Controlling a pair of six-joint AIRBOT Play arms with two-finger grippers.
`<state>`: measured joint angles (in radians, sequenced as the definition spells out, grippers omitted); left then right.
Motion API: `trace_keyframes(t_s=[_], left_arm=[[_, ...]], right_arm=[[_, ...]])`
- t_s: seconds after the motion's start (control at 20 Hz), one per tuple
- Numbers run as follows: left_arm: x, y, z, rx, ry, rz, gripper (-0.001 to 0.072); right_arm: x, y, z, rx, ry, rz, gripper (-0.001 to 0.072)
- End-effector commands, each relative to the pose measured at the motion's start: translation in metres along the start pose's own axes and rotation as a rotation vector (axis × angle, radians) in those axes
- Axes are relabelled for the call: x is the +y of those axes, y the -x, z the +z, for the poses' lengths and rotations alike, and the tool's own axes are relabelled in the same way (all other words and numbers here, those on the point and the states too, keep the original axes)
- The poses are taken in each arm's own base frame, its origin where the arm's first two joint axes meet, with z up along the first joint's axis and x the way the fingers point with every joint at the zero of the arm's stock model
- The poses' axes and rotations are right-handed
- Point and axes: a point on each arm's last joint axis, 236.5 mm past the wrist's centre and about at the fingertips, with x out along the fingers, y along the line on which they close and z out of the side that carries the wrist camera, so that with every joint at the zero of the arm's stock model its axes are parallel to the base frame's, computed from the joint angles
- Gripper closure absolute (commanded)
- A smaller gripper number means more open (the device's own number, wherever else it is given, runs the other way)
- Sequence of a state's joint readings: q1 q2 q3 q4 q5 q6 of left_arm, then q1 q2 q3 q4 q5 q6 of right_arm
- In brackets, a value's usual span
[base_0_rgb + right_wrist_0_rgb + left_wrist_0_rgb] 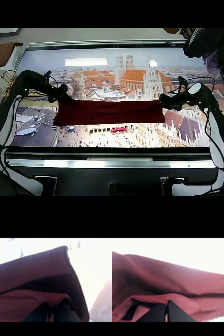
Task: Fold the clothes and pants, and hang the long-sleeved shirts on hangers.
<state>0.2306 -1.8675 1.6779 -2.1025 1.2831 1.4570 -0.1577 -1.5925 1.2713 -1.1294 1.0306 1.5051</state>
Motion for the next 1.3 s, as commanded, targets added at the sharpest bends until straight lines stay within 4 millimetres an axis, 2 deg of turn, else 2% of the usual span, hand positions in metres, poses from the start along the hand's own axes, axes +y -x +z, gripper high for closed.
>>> trace_keyframes(t_s=[0.0, 0.1, 0.2, 0.25, 0.3, 0.35, 0.4, 0.45, 0.5, 0.6, 0.65, 0.7, 0.75, 0.85, 1.05, 1.25], left_arm=[[0.01, -0.027, 0.012, -0.019, 0.035, 0.01, 0.0689], [0.014, -0.038, 0.015, -0.022, 0.051, 0.014, 0.0689], [0.017, -0.046, 0.017, -0.025, 0.058, 0.016, 0.0688], [0.017, -0.047, 0.018, -0.028, 0.058, 0.016, 0.0686], [0.017, -0.046, 0.019, -0.033, 0.058, 0.015, 0.0664], [0.015, -0.044, 0.021, -0.037, 0.055, 0.013, 0.0604], [0.014, -0.039, 0.023, -0.039, 0.051, 0.01, 0.0508], [0.011, -0.032, 0.026, -0.047, 0.043, 0.006, 0.0481], [0.007, -0.021, 0.031, -0.063, 0.034, 0.0, 0.0419], [-0.004, 0.005, 0.04, -0.101, -0.001, -0.015, 0.0249], [-0.013, 0.019, 0.044, -0.124, -0.033, -0.018, 0.0168], [-0.017, 0.033, 0.047, -0.149, -0.059, -0.005, 0.0144], [-0.021, 0.046, 0.05, -0.174, -0.084, 0.013, 0.0143], [-0.031, 0.072, 0.05, -0.213, -0.134, 0.046, 0.0013], [-0.044, 0.115, 0.041, -0.269, -0.21, 0.116, 0.0013], [-0.056, 0.14, 0.033, -0.314, -0.25, 0.14, 0.0013]], right_arm=[[-0.005, -0.018, -0.003, 0.027, -0.034, 0.003, 0.0676], [-0.003, -0.026, -0.006, 0.043, -0.059, 0.026, 0.067], [0.001, -0.029, -0.006, 0.045, -0.076, 0.045, 0.0622], [0.001, -0.028, -0.005, 0.045, -0.077, 0.048, 0.0593], [0.002, -0.028, -0.006, 0.048, -0.082, 0.05, 0.0524], [0.001, -0.024, -0.008, 0.058, -0.095, 0.048, 0.0455], [0.001, -0.017, -0.01, 0.073, -0.097, 0.051, 0.0406], [-0.002, -0.004, -0.009, 0.086, -0.093, 0.048, 0.0369], [-0.008, 0.011, -0.006, 0.09, -0.088, 0.036, 0.0325], [-0.027, 0.044, 0.006, 0.064, -0.107, 0.017, 0.0145], [-0.036, 0.056, 0.012, 0.053, -0.134, 0.024, 0.0111], [-0.044, 0.061, 0.017, 0.039, -0.164, 0.041, 0.008], [-0.05, 0.061, 0.017, 0.043, -0.182, 0.057, 0.0051], [-0.056, 0.048, 0.01, 0.098, -0.199, 0.117, 0.0042], [-0.036, 0.014, 0.0, 0.186, -0.188, 0.291, 0.0041], [-0.042, -0.013, -0.007, 0.233, -0.204, 0.33, 0.0044]])
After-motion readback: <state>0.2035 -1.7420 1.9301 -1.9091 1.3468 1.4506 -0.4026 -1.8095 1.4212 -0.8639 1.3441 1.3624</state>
